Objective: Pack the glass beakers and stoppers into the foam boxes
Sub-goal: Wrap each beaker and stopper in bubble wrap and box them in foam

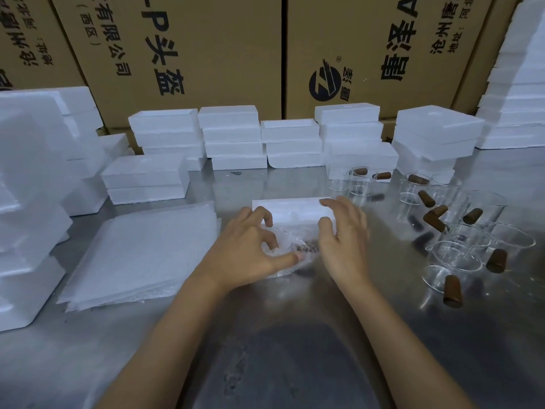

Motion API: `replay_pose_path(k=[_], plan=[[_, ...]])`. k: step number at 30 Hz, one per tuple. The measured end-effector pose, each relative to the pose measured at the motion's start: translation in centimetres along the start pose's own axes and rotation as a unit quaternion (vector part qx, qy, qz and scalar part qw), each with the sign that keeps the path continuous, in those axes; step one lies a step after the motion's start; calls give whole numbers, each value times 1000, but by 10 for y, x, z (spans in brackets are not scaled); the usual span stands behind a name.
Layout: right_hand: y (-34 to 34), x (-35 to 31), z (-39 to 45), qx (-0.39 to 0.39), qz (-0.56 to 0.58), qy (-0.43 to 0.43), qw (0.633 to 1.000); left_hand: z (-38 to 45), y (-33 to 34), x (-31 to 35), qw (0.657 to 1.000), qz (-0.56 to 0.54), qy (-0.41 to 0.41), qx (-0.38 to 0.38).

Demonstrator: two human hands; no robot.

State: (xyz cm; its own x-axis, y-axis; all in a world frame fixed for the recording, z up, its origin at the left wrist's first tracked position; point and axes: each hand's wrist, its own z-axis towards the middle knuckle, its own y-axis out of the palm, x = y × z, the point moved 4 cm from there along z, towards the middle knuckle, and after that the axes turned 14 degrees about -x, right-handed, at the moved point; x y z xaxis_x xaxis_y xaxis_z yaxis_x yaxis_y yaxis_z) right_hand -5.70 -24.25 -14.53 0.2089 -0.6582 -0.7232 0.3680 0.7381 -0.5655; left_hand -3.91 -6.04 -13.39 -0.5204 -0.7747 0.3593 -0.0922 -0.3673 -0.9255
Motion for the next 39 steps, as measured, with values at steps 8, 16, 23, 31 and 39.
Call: replay_pose_path(k=[8, 16, 23, 31, 39], plan=[[2, 27, 10, -76, 45, 114, 989, -4, -13, -8, 994, -98, -29, 32], [18, 13, 2, -175, 59, 82, 979, -12, -39, -11, 956, -168, 14, 240], [18, 13, 2, -188, 81, 80, 976, -3, -8, -16, 986, -98, 6, 137], [19, 15, 3, -187, 74, 85, 976, 1, -2, -22, 995, -48, -29, 84], [21, 14, 2, -184, 64, 103, 975, 1, 2, -16, 993, 50, -73, 73]])
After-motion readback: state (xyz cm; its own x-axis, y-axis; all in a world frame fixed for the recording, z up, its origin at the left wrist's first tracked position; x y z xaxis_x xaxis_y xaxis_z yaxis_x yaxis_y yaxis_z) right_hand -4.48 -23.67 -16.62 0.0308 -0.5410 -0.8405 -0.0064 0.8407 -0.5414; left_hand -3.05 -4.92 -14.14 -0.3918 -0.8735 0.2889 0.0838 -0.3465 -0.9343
